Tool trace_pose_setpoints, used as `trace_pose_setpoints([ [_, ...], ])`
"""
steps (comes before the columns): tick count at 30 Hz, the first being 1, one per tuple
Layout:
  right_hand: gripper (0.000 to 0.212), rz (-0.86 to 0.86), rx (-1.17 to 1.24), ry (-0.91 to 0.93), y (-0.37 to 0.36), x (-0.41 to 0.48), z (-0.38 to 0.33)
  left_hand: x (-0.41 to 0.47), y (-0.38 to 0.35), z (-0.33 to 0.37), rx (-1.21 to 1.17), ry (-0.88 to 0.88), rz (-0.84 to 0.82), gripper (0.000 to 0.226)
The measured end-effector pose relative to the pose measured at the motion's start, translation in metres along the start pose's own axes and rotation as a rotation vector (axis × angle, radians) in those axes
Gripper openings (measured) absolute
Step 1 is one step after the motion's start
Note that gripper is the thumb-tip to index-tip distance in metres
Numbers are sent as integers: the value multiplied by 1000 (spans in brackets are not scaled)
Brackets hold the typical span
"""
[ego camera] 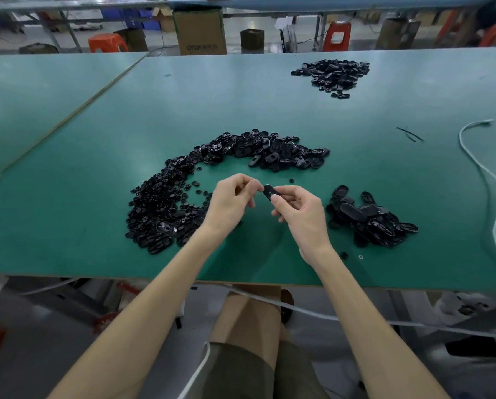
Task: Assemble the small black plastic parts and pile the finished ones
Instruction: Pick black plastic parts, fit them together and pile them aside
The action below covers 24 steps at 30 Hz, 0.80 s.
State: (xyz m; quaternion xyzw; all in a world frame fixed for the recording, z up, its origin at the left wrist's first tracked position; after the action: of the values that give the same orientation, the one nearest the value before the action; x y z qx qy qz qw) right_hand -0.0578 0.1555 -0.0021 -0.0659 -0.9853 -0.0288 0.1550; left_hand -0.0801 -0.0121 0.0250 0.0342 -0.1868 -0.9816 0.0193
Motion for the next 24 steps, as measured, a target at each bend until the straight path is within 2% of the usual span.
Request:
trace_pose_setpoints([
  [5, 11, 50, 14, 5, 4, 1, 1, -5, -20, -12, -260, 45, 64, 15],
  [13, 13, 68, 24, 3, 6, 1, 3, -13, -21, -12, -275, -47, 109, 1],
  [19, 13, 58, 25, 5, 4, 1, 3, -11, -16, -20, -421, 9, 91, 15],
  [24, 10, 67, 55, 1, 5, 1, 2, -13, -18, -16, -425, -29, 44, 13],
])
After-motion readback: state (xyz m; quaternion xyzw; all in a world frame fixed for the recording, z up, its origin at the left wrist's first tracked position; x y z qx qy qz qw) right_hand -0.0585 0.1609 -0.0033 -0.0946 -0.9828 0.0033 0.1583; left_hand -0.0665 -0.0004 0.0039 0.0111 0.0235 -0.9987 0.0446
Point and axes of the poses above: each hand's wrist, its own x-axis towards the middle knuckle, its own y-axis out of the back of the hand, z = x × y, the point moved 7 cm from there along x, towards the middle knuckle, and after that the axes turned 13 degrees about y, right-handed, at the moved point
